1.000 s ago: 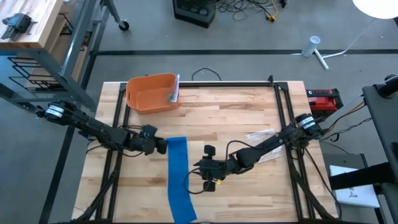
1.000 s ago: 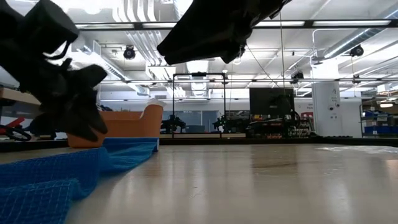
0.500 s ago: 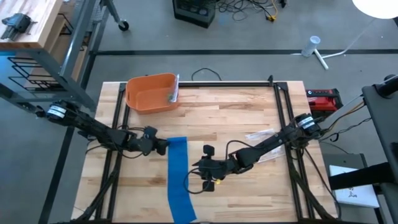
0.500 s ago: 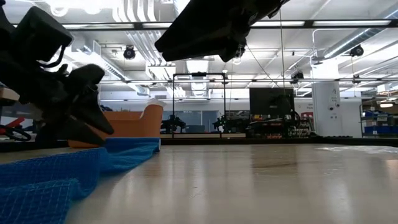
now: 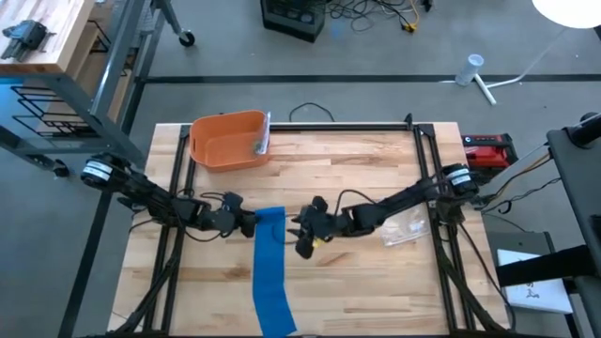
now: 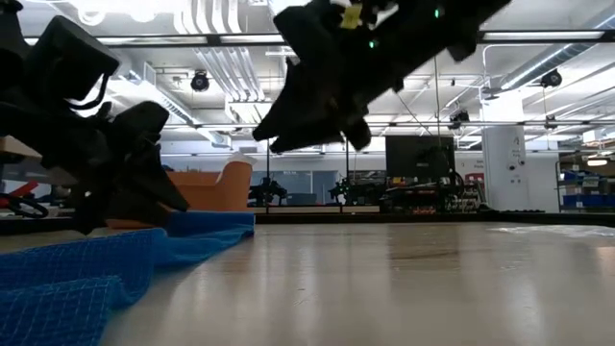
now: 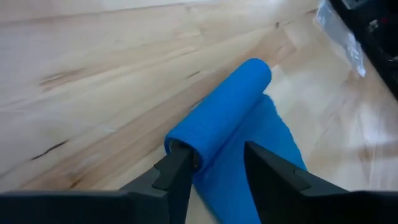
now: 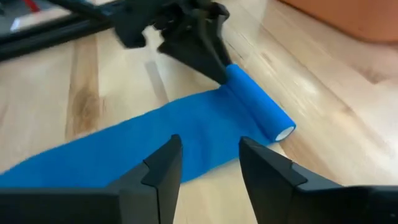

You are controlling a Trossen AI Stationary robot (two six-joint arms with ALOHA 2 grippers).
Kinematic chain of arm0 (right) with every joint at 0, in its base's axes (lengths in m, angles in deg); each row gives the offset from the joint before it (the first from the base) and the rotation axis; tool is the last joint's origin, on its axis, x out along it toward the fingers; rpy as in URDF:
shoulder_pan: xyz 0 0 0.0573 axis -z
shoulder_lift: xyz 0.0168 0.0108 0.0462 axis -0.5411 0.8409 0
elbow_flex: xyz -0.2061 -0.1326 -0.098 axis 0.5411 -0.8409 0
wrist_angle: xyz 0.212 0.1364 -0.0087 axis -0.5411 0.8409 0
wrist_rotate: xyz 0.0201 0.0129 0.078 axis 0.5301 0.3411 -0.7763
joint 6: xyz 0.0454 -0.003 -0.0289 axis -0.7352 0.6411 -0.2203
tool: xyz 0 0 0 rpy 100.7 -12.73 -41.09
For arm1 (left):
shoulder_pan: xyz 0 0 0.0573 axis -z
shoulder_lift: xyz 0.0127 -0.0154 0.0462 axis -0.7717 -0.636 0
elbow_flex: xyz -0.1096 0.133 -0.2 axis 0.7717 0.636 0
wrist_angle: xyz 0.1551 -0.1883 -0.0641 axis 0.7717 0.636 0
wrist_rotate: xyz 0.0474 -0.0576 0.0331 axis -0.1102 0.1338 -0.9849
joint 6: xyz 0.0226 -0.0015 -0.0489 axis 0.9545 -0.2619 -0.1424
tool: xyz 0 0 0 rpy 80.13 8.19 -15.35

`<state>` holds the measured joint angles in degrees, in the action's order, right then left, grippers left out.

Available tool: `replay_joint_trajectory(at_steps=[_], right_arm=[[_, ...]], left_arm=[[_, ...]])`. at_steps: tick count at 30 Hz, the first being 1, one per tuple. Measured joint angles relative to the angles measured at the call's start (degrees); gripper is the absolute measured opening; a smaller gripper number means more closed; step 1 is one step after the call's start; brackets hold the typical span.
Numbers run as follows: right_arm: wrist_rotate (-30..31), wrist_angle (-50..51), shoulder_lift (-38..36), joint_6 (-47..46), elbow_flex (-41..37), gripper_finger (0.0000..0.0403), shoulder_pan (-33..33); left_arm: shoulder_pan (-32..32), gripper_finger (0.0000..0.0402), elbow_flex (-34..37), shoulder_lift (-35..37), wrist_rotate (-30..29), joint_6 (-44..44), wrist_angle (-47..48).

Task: Roll bandage
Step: Roll the blue bandage

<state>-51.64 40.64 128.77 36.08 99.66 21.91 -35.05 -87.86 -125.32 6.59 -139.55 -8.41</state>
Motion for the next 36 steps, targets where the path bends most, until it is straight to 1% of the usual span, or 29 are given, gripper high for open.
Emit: replay_joint_trajectory(at_steps=[3, 5, 10, 15, 17, 22, 24, 30, 36], right_arm=[[-4.68, -6.09, 0.00, -3.56, -3.30, 0.0162, 2.59], [-6.03, -9.40, 0.00, -6.00, -5.16, 0.0164, 3.93], [-6.56, -12.21, 0.00, -9.51, -7.45, 0.0162, 5.46], [-6.37, -13.20, 1.18, -10.98, -8.06, 0.0159, 6.30], [-6.52, -14.25, 3.20, -11.84, -7.43, 0.0158, 6.82], [-10.21, -14.69, 10.51, -13.31, -3.78, 0.0161, 7.88], [-10.43, -14.54, 12.43, -12.70, -1.84, 0.0165, 7.82], [-11.10, -14.92, 14.70, -11.71, 2.04, 0.0171, 7.83], [-11.07, -14.87, 14.64, -11.60, 2.43, 0.0171, 7.88]], left_arm=[[0.00, 0.0131, -0.46, -0.67, 0.31, 0.18, -0.33], [0.00, 0.0128, -0.37, -0.51, 0.61, 0.18, -0.08], [0.00, 0.0122, -0.35, -0.21, 1.68, 0.43, -0.60], [0.00, 0.0118, -0.44, -0.79, 1.30, 4.55, -1.68], [0.00, 0.0119, -0.33, -0.91, 0.51, 4.90, -1.32], [-0.11, 0.0123, -0.33, -1.67, 0.16, 5.56, -1.64], [-0.11, 0.0122, -0.35, -2.39, 0.20, 6.02, -3.42], [-0.11, 0.0116, -0.37, -3.23, 0.22, 7.68, -4.17], [-0.11, 0.0116, -0.35, -2.88, 0.22, 8.64, -4.81]])
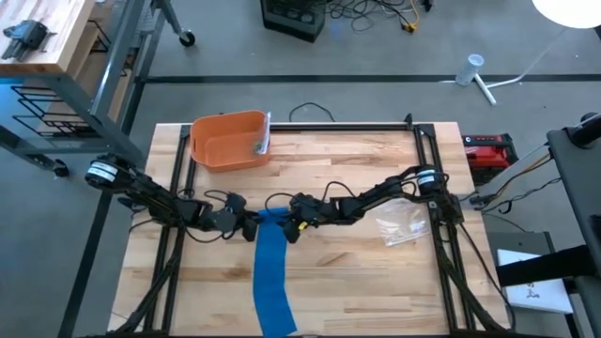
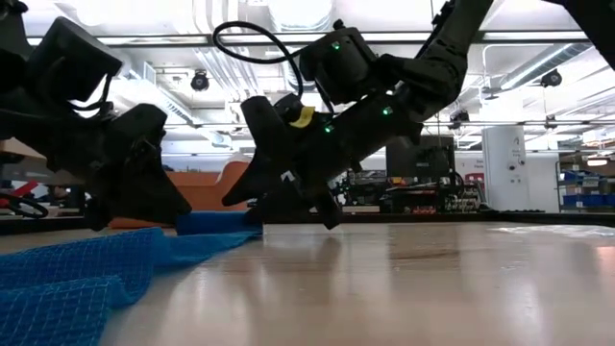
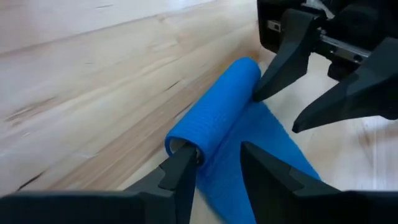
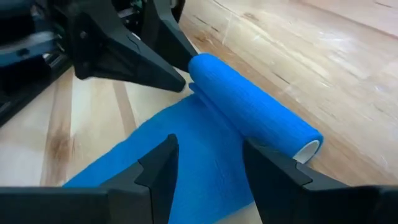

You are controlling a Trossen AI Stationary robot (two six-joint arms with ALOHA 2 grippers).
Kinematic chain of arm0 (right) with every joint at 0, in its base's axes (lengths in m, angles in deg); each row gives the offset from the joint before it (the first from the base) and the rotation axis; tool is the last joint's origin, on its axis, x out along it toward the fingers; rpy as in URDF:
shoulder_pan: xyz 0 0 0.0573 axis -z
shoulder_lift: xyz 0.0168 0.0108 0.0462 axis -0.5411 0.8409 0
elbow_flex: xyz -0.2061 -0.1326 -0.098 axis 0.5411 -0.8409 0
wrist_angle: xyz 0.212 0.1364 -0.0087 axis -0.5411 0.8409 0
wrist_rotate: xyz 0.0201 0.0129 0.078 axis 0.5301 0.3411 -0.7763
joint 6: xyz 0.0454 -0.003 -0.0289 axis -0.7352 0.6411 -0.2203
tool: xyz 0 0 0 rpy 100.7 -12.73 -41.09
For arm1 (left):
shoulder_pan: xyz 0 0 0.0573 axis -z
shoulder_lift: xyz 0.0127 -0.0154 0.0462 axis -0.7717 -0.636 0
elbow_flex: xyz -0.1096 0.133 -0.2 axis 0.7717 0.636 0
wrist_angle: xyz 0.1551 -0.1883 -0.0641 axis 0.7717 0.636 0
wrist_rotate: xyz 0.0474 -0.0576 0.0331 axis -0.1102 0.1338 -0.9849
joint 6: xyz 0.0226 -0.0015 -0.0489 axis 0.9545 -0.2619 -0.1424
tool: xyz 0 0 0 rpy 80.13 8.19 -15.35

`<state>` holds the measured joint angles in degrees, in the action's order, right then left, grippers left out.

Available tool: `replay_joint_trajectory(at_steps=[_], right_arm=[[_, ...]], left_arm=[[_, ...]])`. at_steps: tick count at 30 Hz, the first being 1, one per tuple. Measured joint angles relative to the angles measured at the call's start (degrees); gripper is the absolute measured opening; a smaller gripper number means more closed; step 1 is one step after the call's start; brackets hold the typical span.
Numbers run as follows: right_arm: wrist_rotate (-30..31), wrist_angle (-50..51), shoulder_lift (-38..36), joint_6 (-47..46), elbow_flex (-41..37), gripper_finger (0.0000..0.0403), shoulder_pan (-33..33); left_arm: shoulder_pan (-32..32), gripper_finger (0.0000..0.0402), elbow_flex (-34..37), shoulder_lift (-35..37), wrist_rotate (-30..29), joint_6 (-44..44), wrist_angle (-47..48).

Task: Roll bandage
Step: Roll the blue bandage

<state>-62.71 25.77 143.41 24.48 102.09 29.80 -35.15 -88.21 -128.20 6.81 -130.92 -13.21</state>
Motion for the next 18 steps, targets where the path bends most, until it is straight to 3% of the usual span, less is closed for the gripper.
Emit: replay_joint_trajectory(at_steps=[10, 18], right_arm=[[-1.00, 0.77, -0.15, -0.88, -0.10, 0.0172, 0.07], [-0.81, 10.69, -3.47, -1.05, -0.21, 0.0172, -0.13]], left_arm=[[0.02, 0.0116, 0.00, 0.07, -0.02, 3.32, -4.26], [0.02, 0.0116, 0.00, 0.07, 0.00, 3.53, -4.16]])
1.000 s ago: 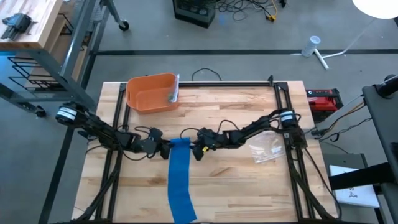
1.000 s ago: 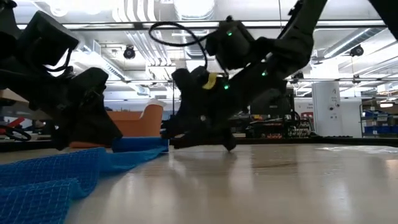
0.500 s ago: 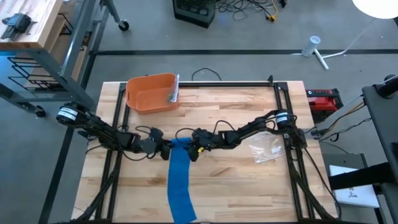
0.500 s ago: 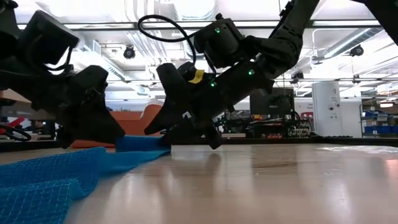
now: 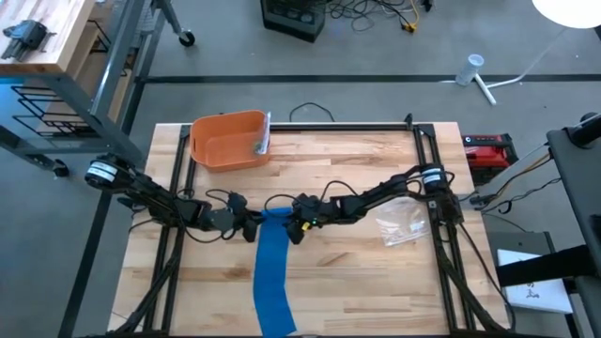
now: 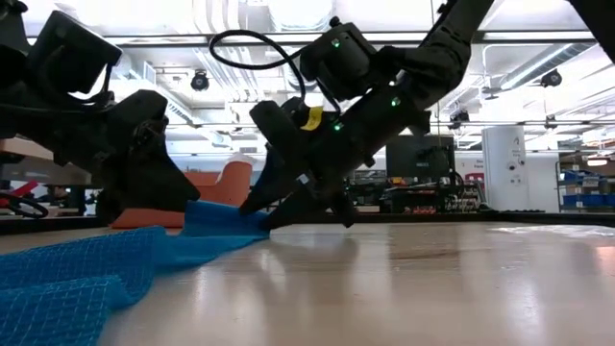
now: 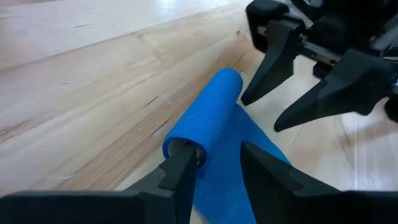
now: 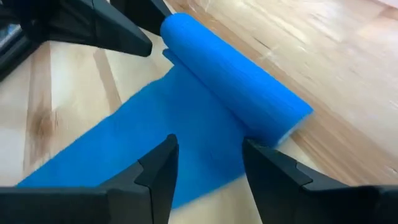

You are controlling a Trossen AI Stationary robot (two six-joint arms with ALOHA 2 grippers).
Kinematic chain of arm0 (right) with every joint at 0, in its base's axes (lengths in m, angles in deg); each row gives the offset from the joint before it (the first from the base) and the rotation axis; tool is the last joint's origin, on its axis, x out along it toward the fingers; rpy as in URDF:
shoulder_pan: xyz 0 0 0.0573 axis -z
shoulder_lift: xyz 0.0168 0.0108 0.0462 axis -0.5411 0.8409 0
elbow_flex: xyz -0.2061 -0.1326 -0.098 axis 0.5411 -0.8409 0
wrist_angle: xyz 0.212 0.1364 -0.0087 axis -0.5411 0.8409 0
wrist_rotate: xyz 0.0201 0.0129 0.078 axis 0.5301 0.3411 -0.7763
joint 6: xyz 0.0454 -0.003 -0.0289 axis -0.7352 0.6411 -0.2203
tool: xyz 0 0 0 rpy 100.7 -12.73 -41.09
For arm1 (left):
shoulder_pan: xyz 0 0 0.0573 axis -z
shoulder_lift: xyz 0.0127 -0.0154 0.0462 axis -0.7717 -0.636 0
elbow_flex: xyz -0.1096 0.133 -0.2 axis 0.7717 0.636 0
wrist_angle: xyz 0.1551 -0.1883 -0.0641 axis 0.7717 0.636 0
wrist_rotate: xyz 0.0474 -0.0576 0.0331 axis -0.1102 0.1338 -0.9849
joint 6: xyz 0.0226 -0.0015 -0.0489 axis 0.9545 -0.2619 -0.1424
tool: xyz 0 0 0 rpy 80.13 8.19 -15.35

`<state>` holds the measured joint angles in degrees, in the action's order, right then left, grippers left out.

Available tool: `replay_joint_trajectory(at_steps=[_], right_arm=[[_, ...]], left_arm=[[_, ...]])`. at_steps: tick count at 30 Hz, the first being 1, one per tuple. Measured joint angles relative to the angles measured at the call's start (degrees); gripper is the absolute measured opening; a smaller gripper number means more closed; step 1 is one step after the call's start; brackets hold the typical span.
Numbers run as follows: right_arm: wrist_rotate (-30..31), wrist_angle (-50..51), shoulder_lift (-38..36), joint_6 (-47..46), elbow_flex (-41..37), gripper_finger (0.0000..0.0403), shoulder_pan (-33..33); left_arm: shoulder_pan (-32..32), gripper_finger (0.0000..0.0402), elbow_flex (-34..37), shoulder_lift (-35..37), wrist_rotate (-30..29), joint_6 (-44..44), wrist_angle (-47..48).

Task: Roll bandage
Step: Roll the blue bandage

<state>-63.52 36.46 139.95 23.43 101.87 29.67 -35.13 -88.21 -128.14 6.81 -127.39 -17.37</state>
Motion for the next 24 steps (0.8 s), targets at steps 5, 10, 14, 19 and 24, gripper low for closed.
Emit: replay_joint_trajectory(at_steps=[5, 10, 14, 19, 24], right_arm=[[1.91, 1.78, -1.55, 0.73, -0.07, 0.0172, 0.09], [3.79, 3.98, -1.65, 0.66, -0.07, 0.0172, 0.13], [5.70, 6.84, -1.65, 0.62, -0.11, 0.0172, 0.13], [6.01, 6.09, -1.65, 0.61, -0.11, 0.0172, 0.13], [5.59, 6.11, -1.71, 0.59, -0.11, 0.0172, 0.12]], left_arm=[[0.00, 0.0116, 0.00, 0.00, 0.00, -0.01, 0.08], [0.00, 0.0117, 0.00, 0.00, 0.00, 0.01, 0.06], [0.00, 0.0116, 0.00, 0.00, 0.00, -0.01, 0.09], [0.00, 0.0116, 0.00, 0.00, 0.32, -0.01, 0.47], [0.00, 0.0117, 0.00, 0.00, 2.29, -0.74, 3.64]])
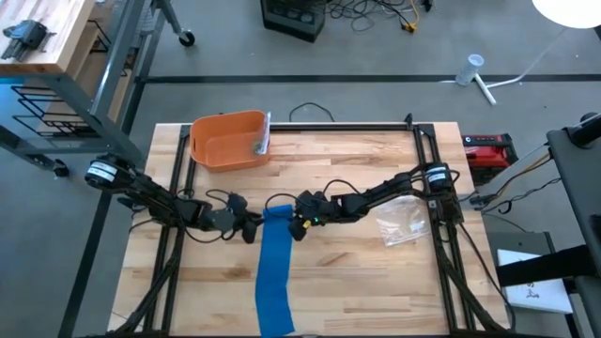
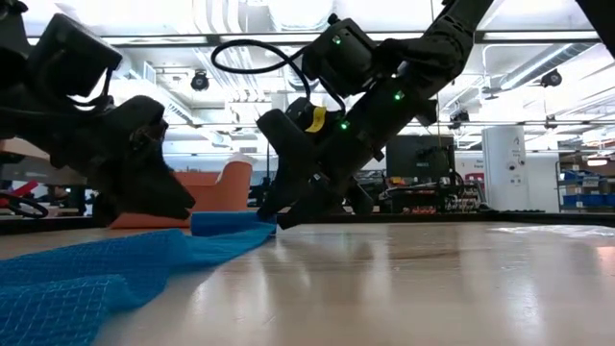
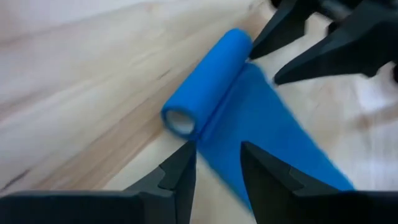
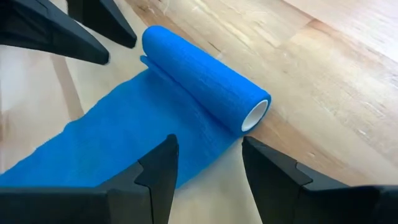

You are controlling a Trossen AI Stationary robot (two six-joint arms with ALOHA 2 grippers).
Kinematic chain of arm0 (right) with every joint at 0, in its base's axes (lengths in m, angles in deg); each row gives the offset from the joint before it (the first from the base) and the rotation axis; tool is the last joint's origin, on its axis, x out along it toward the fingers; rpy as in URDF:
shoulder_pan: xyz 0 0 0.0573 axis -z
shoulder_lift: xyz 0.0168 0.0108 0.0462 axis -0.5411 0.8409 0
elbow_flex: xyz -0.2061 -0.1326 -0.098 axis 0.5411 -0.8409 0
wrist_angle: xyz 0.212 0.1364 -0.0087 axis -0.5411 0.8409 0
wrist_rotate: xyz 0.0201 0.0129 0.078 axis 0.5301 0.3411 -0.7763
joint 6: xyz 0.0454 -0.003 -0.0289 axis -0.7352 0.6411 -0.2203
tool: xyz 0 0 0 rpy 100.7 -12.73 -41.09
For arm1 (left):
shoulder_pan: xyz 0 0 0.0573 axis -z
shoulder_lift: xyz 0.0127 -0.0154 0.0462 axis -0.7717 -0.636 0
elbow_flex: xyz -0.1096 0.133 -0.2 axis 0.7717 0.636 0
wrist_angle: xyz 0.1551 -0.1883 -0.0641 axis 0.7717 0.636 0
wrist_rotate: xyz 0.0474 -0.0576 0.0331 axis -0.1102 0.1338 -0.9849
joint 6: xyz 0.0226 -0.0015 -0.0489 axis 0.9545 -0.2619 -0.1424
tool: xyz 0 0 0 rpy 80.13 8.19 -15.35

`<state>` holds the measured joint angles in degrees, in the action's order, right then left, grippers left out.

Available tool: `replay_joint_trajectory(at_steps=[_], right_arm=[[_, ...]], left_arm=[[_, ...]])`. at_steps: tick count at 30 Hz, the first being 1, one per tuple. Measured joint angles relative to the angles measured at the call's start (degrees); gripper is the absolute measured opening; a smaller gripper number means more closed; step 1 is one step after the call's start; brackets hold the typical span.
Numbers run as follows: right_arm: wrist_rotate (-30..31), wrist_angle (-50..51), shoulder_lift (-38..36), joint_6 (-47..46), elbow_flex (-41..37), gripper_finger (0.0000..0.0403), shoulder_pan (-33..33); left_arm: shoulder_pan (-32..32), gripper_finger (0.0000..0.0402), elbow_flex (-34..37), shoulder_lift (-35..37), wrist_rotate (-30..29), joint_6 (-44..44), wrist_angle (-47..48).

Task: Roll bandage
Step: Roll the blue bandage

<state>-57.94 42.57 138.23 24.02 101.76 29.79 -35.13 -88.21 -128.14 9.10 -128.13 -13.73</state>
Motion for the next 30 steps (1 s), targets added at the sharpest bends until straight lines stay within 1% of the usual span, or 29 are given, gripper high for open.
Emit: replay_joint_trajectory(at_steps=[4, 9, 18, 22, 26, 30], right_arm=[[0.00, 0.00, -0.02, 0.00, 0.00, 0.0172, 0.01], [0.01, 0.00, -0.04, -0.28, 0.00, 0.0172, 0.34], [0.43, -0.04, -0.07, -0.66, 0.24, 0.0172, 1.89], [0.41, -0.52, -0.07, -0.63, 0.24, 0.0172, 1.89], [0.13, -1.86, -0.07, -0.55, 0.25, 0.0172, 1.87], [-0.03, -3.04, -0.07, -0.02, 0.27, 0.0172, 1.86]], left_arm=[[0.00, 0.0116, 0.03, 0.00, -0.14, -1.36, 1.66], [-0.48, 0.0119, 0.09, -0.11, -3.57, -1.41, 1.58], [-2.57, 0.0116, 0.09, -2.15, -1.88, -4.42, 1.11], [-3.08, 0.0116, 0.14, -4.34, -2.01, -2.64, -3.26], [-3.53, 0.0116, -0.04, -6.25, -0.51, -0.86, -8.68], [-4.62, 0.0116, -0.23, -7.78, -0.45, -0.97, -9.60]])
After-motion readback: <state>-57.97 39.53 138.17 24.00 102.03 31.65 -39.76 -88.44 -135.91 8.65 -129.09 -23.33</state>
